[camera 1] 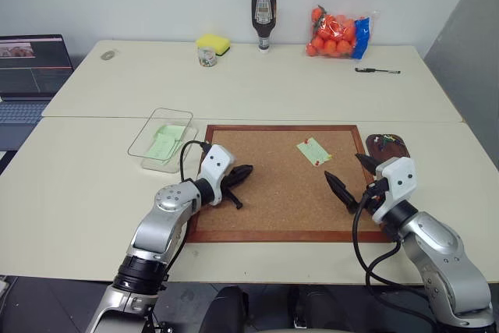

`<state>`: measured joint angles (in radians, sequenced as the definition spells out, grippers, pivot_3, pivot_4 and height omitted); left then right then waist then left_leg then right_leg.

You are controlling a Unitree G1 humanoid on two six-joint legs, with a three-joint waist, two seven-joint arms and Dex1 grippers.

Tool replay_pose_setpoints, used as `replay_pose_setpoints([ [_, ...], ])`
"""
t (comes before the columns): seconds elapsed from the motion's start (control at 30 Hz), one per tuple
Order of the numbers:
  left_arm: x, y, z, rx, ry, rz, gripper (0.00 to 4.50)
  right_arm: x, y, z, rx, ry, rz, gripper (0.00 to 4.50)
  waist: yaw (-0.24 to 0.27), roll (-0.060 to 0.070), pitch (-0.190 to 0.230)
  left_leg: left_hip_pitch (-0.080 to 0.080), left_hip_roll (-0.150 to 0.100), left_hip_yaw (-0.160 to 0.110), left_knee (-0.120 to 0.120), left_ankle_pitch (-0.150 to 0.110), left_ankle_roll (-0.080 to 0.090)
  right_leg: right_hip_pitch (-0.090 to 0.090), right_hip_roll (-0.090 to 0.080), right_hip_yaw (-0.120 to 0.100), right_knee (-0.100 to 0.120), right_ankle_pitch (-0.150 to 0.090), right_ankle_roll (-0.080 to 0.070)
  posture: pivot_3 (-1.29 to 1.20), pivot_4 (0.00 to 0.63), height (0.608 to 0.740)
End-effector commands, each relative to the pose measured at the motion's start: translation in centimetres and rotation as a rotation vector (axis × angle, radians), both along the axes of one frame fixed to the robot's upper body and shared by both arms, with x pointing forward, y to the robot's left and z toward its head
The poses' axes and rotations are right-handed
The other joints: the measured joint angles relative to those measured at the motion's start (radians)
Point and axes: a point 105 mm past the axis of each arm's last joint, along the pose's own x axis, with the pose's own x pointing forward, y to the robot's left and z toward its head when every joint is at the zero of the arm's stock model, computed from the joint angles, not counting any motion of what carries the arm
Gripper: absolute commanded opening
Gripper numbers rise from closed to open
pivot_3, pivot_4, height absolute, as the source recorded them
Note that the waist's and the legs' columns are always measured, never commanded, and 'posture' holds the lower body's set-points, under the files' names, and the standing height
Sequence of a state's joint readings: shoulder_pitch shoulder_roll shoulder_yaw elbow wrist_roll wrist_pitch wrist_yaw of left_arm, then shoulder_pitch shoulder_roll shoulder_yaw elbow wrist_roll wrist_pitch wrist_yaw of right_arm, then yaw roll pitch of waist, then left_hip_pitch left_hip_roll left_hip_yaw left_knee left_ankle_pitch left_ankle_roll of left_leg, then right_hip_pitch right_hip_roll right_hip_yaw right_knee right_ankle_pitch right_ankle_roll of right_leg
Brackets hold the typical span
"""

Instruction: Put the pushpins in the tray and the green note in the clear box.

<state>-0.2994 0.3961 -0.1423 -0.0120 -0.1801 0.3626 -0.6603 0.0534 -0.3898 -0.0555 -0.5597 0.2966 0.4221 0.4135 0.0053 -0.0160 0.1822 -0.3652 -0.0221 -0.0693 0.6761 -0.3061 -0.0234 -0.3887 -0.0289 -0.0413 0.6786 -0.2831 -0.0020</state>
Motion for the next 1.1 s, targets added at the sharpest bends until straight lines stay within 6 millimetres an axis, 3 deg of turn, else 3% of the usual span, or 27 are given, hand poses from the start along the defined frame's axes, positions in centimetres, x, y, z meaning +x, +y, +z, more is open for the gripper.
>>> replay_pose_setpoints([
  [0.03, 0.2, -0.2, 0.2, 0.006, -0.015, -0.015, 0.01, 0.8, 0.5, 0.4, -0.003, -0.008, 0.011, 4.5, 0.0, 0.0, 0.0, 0.0, 0.0, 0.0, 0.0, 0.0, 0.0, 0.0, 0.0, 0.0, 0.0, 0.0, 0.0, 0.0, 0.15, 0.74],
  [0.33, -0.2, -0.2, -1.2, 0.031, 0.018, -0.032, 0.01, 6.3, 2.3, 0.7, 0.061, 0.111, -0.02, 4.5, -0.005, 0.0, 0.0, 0.001, 0.0, 0.001, 0.0, 0.0, 0.0, 0.0, 0.0, 0.001, 0.001, 0.001, 0.001, 0.0, 0.15, 0.74],
  [0.63, -0.4, -0.6, -1.2, 0.038, 0.012, -0.044, 0.01, 10.5, 4.4, 0.1, -0.019, 0.171, 0.002, 4.5, -0.005, 0.001, 0.0, 0.001, 0.0, 0.002, 0.0, 0.0, 0.0, 0.0, 0.0, 0.002, 0.001, 0.004, -0.004, 0.0, 0.15, 0.74],
  [1.03, -0.5, -0.6, -1.3, 0.045, 0.01, -0.043, 0.01, 12.9, 4.6, -1.1, -0.045, 0.199, -0.03, 4.5, -0.006, 0.001, 0.0, 0.001, 0.0, 0.002, 0.0, 0.0, 0.001, 0.0, 0.0, 0.002, 0.001, 0.004, -0.005, 0.0, 0.15, 0.74],
  [1.1, -0.6, -0.6, -1.3, 0.045, 0.01, -0.041, 0.0, 13.0, 4.4, -1.3, -0.043, 0.199, -0.043, 4.13, -0.006, 0.001, 0.0, 0.001, 0.0, 0.002, 0.0, 0.0, 0.001, 0.0, 0.0, 0.002, 0.001, 0.004, -0.005, 0.0, 0.15, 0.74],
])
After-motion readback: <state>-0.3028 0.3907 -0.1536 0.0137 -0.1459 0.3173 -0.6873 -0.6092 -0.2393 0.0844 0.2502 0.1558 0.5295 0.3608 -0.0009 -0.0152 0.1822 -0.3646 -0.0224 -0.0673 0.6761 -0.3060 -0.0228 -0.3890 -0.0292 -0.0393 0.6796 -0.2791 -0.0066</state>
